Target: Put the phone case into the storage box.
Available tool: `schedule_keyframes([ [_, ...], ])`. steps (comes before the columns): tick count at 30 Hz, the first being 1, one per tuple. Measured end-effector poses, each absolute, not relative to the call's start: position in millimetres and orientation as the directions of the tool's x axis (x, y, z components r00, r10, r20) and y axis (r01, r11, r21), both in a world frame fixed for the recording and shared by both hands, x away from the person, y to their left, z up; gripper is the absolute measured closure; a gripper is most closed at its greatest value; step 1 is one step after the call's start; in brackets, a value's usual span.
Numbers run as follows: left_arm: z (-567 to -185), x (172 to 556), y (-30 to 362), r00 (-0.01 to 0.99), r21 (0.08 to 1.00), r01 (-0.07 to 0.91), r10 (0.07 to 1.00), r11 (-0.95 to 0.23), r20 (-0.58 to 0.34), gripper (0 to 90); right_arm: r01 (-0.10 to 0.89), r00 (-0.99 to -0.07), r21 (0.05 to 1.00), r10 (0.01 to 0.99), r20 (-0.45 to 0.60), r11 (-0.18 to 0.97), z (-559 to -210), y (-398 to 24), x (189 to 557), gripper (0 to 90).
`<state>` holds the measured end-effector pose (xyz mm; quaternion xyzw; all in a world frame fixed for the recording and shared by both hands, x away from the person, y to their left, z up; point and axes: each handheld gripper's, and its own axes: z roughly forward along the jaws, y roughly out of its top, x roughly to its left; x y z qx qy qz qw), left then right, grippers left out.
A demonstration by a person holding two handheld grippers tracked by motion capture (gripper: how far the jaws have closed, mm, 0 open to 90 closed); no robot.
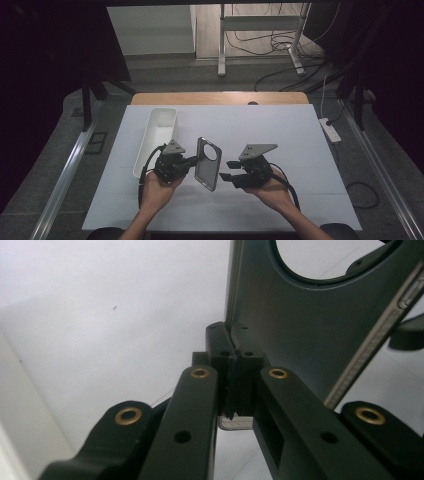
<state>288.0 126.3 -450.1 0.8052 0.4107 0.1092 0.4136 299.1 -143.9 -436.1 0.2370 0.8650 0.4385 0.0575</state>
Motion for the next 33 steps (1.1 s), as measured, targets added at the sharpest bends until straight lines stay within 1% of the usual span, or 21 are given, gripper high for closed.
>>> schedule_keyframes([
  [2,-449.6,288.4,128.3,0.635,0.757,0.573,0.754,-0.314,-0.168,89.0,0.369,-0.877,0.788,0.466,0.119,0.492,-434.7,-148.2,301.3,47.7],
  [3,-449.0,288.8,130.0,0.634,0.757,0.573,0.755,-0.313,-0.167,89.0,0.383,-0.874,0.782,0.467,0.134,0.492,-434.2,-152.0,303.5,44.3],
  [4,-449.0,288.8,130.0,0.634,0.757,0.573,0.755,-0.313,-0.167,89.1,0.383,-0.874,0.782,0.467,0.134,0.492,-434.2,-152.0,303.5,44.3],
  [5,-448.7,288.8,130.6,0.633,0.758,0.572,0.756,-0.312,-0.167,89.1,0.396,-0.873,0.769,0.465,0.146,0.502,-434.8,-154.6,305.3,41.3],
  [14,-443.1,291.8,138.1,0.626,0.767,0.571,0.759,-0.293,-0.177,89.0,0.426,-0.865,0.74,0.474,0.164,0.521,-438.7,-169.4,305.3,36.2],
  [15,-442.3,292.1,139.5,0.624,0.767,0.573,0.76,-0.287,-0.182,89.0,0.426,-0.863,0.74,0.478,0.16,0.52,-438.3,-171.8,304.7,34.6],
  [24,-434.8,298.4,151.5,0.614,0.773,0.581,0.761,-0.255,-0.21,89.0,0.445,-0.837,0.749,0.525,0.154,0.49,-437.6,-194.0,301.7,27.7],
  [33,-426.2,305.7,158.1,0.608,0.776,0.578,0.768,-0.252,-0.203,89.0,0.469,-0.815,0.75,0.555,0.164,0.467,-438.8,-211.7,299.2,21.8],
])
